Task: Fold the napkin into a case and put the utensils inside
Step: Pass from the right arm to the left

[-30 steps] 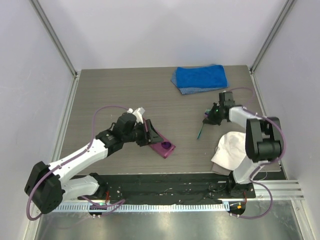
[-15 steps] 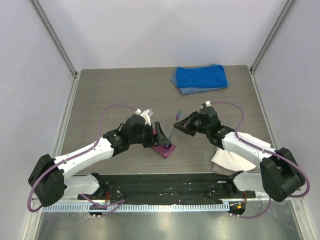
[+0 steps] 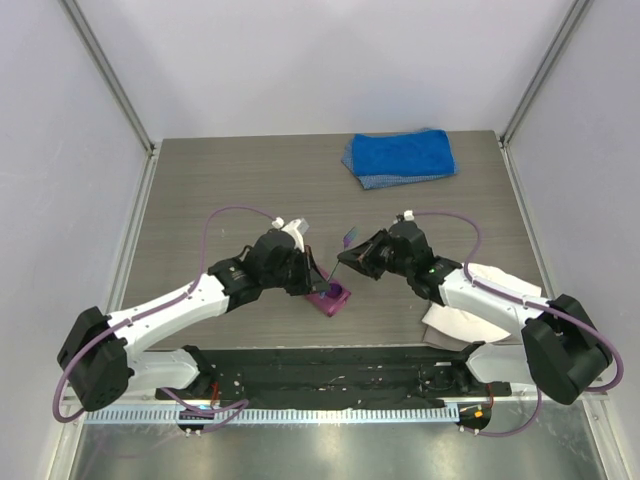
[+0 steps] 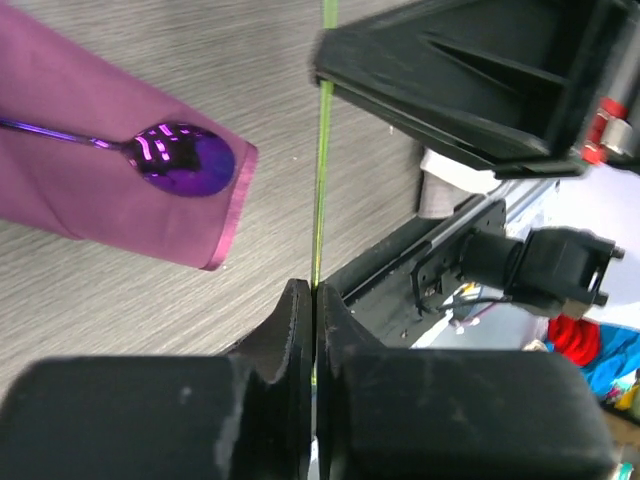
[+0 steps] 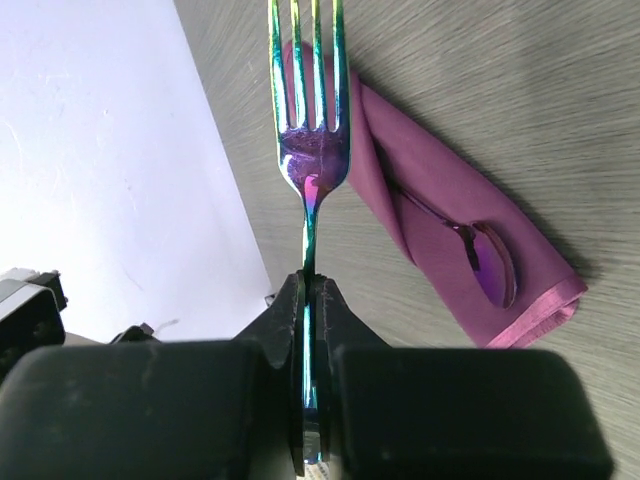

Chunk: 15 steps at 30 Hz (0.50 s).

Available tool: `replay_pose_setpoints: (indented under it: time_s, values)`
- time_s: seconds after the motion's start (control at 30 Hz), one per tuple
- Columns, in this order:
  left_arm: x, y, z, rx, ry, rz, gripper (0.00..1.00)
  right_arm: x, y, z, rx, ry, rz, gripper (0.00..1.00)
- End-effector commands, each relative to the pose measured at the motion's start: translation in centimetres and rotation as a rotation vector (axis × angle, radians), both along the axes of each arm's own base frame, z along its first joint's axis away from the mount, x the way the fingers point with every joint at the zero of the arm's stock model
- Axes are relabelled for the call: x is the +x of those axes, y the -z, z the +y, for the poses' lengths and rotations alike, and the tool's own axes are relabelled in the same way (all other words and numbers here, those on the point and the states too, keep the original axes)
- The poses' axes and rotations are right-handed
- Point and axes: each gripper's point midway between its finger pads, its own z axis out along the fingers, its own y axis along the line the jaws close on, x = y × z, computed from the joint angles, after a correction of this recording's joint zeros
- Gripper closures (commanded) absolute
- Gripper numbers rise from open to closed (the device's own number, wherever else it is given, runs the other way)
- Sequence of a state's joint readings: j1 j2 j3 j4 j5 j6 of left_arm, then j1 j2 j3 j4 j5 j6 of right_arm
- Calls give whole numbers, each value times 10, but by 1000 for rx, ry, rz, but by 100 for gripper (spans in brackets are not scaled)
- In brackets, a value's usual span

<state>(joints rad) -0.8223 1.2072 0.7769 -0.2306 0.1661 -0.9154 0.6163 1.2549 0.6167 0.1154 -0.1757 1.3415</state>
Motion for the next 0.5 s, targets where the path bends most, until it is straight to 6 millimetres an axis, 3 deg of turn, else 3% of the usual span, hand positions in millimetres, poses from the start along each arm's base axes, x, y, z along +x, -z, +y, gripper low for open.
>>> replay_pose_setpoints:
  time_s: [0.0,0.03,0.07,0.1,0.13,0.17,0.23,0.47]
  values:
    - [2,-14,13,52,-2,-45,100,-1,-46,22,80,-135,-148,81]
    - [0,-15,16,58,8,-43,100,-5,-36,21,-29,-231,-208,70]
    - [-5,-19,17,56,45,-49,100,1,-53,28,-79,-300,-271,57]
    - [-11,-18,26,78,60,-28,100,-1,-50,27,-157,-363,-287,54]
    - [-16,-18,30,90,84,-16,100,-10,-30,13,-332,-489,-321,52]
    - [-21,-19,34,105,118,-27,100,-6,-42,12,-380,-532,-385,49]
    - [-35,-17,47,132,152,-4,100,-10,-38,0,-498,-650,-493,45]
    - [-79,-37,70,118,302,29,100,-26,-49,-6,-584,-932,-662,41]
